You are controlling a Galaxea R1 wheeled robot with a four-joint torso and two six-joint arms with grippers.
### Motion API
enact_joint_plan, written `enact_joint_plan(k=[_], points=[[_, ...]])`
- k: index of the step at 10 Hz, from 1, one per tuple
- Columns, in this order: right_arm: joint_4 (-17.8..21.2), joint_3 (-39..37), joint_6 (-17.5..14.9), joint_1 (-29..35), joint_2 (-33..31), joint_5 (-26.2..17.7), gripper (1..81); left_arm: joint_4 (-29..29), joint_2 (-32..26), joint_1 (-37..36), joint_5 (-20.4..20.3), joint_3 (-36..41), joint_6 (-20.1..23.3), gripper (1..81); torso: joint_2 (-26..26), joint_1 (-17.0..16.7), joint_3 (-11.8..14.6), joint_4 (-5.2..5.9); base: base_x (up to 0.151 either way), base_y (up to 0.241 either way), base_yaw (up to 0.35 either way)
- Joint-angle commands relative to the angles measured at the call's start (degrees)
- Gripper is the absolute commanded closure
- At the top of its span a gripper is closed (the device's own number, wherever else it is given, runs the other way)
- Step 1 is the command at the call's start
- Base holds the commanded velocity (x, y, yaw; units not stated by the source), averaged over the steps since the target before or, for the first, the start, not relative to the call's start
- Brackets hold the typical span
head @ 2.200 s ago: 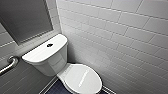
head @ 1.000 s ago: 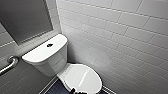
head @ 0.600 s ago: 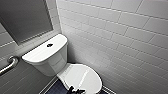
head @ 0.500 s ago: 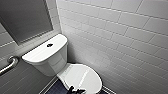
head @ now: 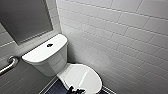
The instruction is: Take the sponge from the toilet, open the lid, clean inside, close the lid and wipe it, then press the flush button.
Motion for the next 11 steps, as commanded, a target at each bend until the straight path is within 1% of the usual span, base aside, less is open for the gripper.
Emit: enact_joint_plan(k=[1,6,11], points=[[-1.3,1.7,0.0,-1.3,-1.3,-4.1,81.1,-0.1,0.3,-6.0,2.4,0.5,-0.4,1.0,0.0,0.0,0.0,0.00,0.000,0.000,0.000],[-1.2,2.1,0.0,-1.3,-1.3,-4.1,81.1,-0.1,0.9,-7.1,2.3,-0.4,-1.2,1.0,0.0,0.0,0.0,0.00,0.000,0.000,0.000],[-1.0,2.1,0.0,-1.2,-1.4,-4.1,81.1,0.0,4.4,-6.8,2.5,-4.0,-1.4,1.0,0.0,0.0,0.0,0.00,0.000,0.000,0.000]])
